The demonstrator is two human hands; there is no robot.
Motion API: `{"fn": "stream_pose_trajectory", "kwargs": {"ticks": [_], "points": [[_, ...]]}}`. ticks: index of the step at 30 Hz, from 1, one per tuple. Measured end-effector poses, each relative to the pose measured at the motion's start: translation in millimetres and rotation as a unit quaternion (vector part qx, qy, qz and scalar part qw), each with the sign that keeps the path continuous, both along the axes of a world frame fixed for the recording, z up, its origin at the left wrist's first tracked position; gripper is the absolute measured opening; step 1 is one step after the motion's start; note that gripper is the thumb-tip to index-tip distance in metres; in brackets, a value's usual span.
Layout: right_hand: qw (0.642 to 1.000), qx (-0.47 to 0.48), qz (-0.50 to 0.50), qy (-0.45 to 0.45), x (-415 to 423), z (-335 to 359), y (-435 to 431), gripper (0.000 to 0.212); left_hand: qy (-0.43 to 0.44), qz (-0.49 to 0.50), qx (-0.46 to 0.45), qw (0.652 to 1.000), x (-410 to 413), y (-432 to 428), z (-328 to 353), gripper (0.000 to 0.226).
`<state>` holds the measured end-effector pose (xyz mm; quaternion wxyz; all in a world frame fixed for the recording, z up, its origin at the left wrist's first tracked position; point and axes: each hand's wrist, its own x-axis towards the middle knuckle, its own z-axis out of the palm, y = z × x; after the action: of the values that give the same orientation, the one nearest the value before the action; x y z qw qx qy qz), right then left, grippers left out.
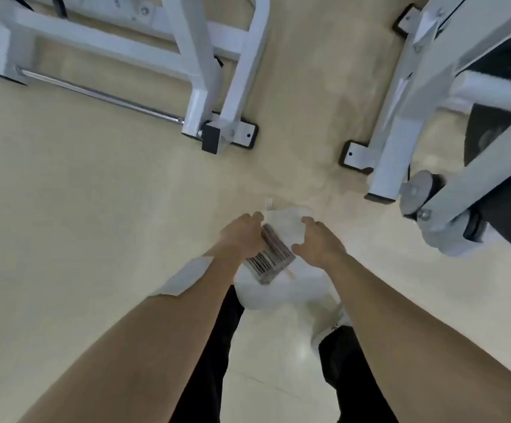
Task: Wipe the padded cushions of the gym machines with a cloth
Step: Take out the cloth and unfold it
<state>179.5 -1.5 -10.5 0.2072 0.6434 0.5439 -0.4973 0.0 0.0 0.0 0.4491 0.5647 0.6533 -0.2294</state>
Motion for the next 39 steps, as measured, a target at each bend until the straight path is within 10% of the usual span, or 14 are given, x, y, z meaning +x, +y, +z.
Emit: {"fn": "stream_pose_trajectory", "kwargs": {"ticks": [10,20,27,35,39], "points": [[0.999,-0.022,-0.037,-0.001,-30,-81,-26,0.025,0.034,0.014,0.046,0.998,-1,-10,-92,0.024],[0.997,-0.003,-0.034,0.064,-22,82,9,0.003,-0.099,0.129,0.02,0.986,-30,25,76,0.017],[0.995,0.077,-0.033,0.048,-18,268,37,0.065,-0.217,0.08,0.059,0.971,-24,65,285,0.021],[0.979,0.146,-0.081,0.113,1,461,48,0.053,-0.307,-0.065,0.068,0.947,16,110,503,0.019],[0.956,0.219,-0.125,0.15,43,526,41,0.091,-0.335,-0.114,0.109,0.929,53,110,582,0.017]]}}
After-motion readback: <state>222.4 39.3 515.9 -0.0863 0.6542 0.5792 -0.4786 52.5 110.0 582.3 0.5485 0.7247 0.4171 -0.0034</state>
